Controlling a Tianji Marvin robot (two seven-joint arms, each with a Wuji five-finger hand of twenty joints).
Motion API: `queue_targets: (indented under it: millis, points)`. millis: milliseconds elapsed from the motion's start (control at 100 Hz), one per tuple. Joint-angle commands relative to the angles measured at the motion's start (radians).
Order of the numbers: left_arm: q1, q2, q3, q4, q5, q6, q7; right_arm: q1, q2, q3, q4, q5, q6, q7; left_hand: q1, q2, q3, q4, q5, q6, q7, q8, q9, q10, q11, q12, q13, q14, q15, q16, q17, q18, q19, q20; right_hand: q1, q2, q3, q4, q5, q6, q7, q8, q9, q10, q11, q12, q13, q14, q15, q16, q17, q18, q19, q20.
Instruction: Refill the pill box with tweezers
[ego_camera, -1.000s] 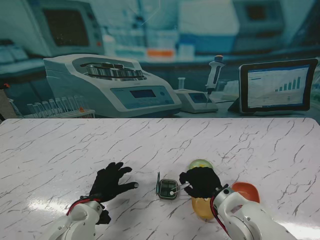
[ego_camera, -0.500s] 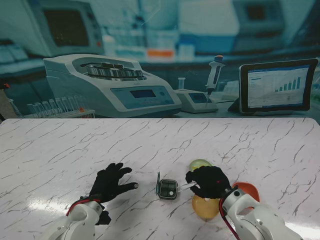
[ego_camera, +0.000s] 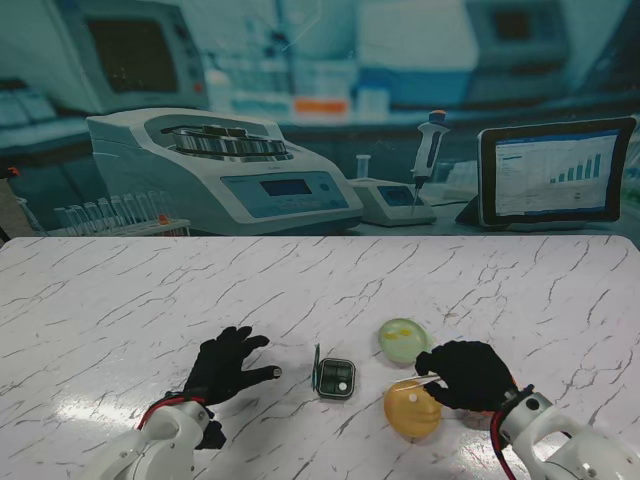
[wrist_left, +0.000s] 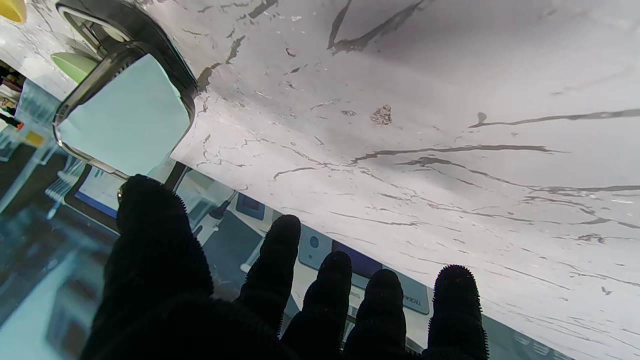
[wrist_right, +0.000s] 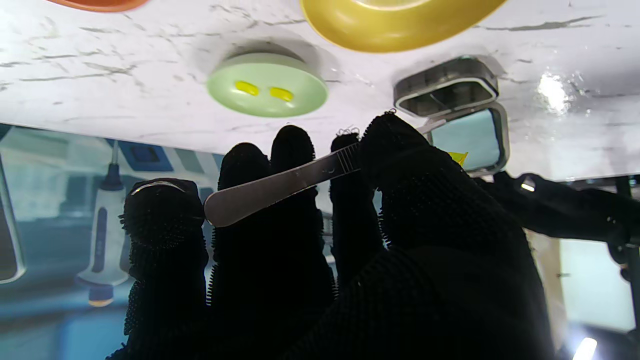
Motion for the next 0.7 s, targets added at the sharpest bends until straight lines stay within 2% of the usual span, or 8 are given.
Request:
queue_targets:
  millis: [0, 330, 690]
  points:
    - [0.001, -0.004, 0.006, 0.003, -0.003, -0.016, -0.012, -0.028, 0.0, 0.015, -0.013, -0.003, -0.008, 0.005, -0.017, 0.04, 0.01, 0.032, -0.016, -0.032, -0.011, -0.007, -0.022, 0.008, -0.022, -0.008, -0.035, -0.009, -0.025, 0.0, -0.01, 0.011, -0.038, 0.011, 0.031, 0.028, 0.0, 0.014, 0.046, -0.043, 0.049, 0.005, 0.031, 0.025, 0.028, 0.0, 0.021, -0.012, 0.036, 0.016, 0.024, -0.488, 0.047, 0.011]
    - [-0.011, -0.004, 0.026, 0.014, -0.01, -0.016, -0.012, -0.086, 0.001, 0.113, -0.034, -0.004, -0.04, 0.085, -0.016, 0.042, 0.01, 0.032, -0.017, -0.032, -0.01, -0.007, -0.024, 0.01, -0.023, -0.008, -0.037, -0.01, -0.026, 0.0, -0.009, 0.01, -0.039, 0.011, 0.033, 0.02, 0.01, 0.017, 0.047, -0.047, 0.055, 0.009, 0.03, 0.025, 0.047, 0.003, 0.023, -0.024, 0.053, 0.023, 0.029, -0.506, 0.057, 0.008]
    - [-0.012, -0.005, 0.03, 0.014, -0.018, -0.008, -0.014, -0.046, 0.01, 0.075, 0.015, -0.054, -0.006, 0.081, -0.019, 0.044, 0.01, 0.032, -0.017, -0.031, -0.011, -0.007, -0.024, 0.009, -0.023, -0.008, -0.041, -0.01, -0.028, -0.001, -0.01, 0.007, -0.044, 0.009, 0.038, -0.012, 0.028, 0.015, 0.025, -0.034, 0.045, 0.005, 0.019, 0.022, 0.046, 0.0, 0.021, -0.033, 0.05, 0.021, 0.034, -0.523, 0.047, -0.001]
